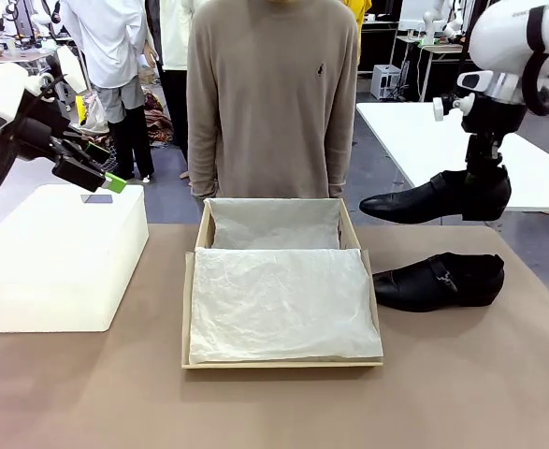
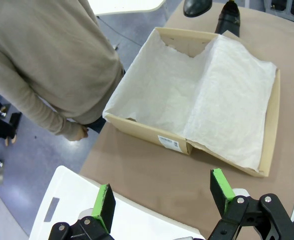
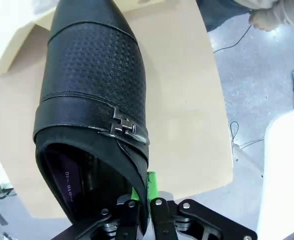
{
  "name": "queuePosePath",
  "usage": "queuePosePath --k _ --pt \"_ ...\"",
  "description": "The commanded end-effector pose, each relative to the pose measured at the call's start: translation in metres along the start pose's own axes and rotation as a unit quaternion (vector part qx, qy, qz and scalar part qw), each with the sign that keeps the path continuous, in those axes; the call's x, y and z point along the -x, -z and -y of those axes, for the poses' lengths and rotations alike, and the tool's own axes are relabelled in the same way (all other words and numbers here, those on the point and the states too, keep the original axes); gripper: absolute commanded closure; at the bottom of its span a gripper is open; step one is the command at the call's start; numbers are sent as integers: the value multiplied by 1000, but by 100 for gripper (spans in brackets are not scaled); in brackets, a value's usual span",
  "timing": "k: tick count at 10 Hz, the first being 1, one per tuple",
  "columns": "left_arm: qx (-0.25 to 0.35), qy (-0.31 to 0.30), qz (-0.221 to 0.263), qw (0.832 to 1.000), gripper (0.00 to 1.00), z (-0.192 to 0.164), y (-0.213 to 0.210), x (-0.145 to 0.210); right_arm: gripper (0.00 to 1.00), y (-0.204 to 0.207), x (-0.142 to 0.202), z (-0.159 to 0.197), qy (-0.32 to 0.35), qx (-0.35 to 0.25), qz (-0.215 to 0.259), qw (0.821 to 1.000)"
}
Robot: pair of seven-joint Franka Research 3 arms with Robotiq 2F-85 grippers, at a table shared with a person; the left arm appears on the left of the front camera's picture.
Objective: Pack the shoes into the box.
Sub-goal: Place one shoe of the Shoes into the Shoes Box.
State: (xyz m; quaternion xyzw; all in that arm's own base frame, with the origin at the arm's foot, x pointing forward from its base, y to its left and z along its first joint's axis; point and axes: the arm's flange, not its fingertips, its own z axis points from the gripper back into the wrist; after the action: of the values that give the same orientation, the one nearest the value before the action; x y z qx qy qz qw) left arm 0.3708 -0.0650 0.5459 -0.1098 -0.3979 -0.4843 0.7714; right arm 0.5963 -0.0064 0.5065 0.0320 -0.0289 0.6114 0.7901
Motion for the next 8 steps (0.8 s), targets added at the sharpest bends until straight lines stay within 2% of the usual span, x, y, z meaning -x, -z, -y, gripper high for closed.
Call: queuePosePath --k 1,5,7,8 --pt "6 4 7 1000 0 -1 0 2 100 -19 -26 -12 10 -8 -11 1000" --pt "6 4 7 1000 0 -1 0 2 100 -40 -75 -34 -4 -8 -26 1000" --pt "6 4 7 1000 0 -1 0 2 100 -42 -82 -38 -5 -12 -32 999" --pt "6 4 7 1000 0 -1 0 2 100 -33 -77 -40 -19 -10 -9 1000"
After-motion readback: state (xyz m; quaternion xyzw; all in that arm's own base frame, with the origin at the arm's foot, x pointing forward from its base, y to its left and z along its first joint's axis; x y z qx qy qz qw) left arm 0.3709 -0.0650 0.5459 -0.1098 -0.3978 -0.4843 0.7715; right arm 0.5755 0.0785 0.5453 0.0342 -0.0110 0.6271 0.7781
